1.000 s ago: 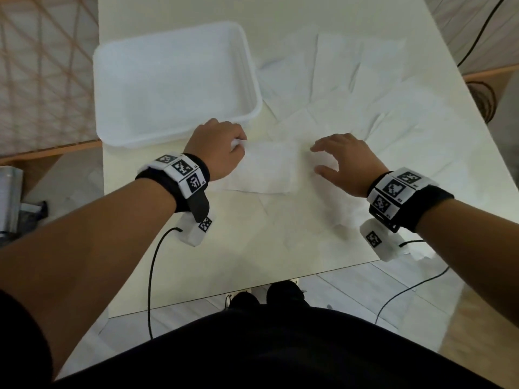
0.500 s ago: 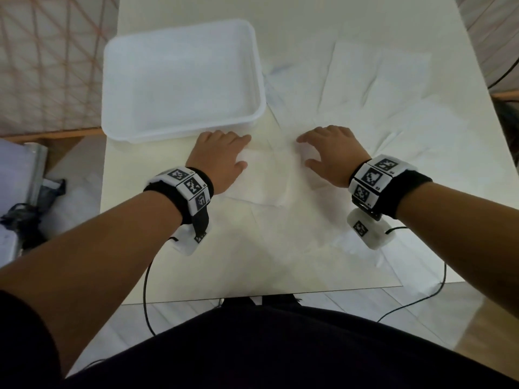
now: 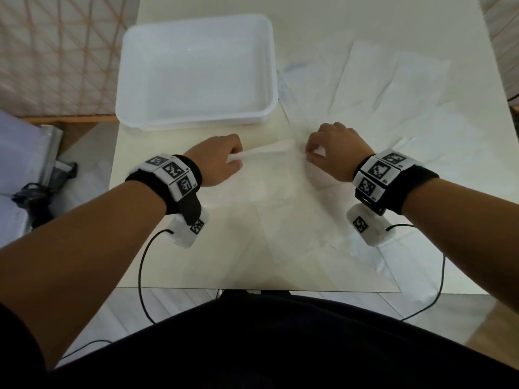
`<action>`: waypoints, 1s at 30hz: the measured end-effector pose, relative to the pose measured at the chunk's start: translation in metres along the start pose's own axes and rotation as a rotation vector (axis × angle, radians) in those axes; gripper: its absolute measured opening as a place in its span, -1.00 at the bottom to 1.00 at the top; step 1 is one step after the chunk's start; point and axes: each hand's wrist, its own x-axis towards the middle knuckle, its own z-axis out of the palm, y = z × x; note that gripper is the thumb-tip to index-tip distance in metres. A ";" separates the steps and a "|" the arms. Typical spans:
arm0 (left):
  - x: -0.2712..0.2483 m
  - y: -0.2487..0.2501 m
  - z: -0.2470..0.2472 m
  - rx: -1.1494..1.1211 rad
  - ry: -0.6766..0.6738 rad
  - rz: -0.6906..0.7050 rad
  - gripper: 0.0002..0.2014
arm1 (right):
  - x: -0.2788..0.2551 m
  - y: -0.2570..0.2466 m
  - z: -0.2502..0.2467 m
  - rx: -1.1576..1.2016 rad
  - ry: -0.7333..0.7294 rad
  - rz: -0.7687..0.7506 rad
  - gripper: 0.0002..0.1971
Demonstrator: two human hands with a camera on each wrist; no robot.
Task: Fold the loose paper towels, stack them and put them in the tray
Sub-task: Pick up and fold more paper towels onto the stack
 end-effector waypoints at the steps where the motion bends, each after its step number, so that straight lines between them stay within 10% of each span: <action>1: -0.005 -0.003 -0.002 -0.060 -0.013 -0.011 -0.86 | 0.000 -0.001 0.000 0.026 0.002 0.003 -0.83; 16: -0.025 -0.073 -0.024 0.145 -0.015 -0.170 -0.61 | -0.007 -0.019 -0.005 0.185 0.090 0.086 -0.83; 21: -0.017 -0.040 -0.017 0.068 0.172 0.058 -0.42 | -0.013 -0.030 -0.021 0.212 0.098 0.065 -0.86; 30: 0.006 0.033 -0.003 -0.120 0.056 0.213 -0.35 | -0.018 -0.033 -0.034 0.293 0.176 -0.011 -0.88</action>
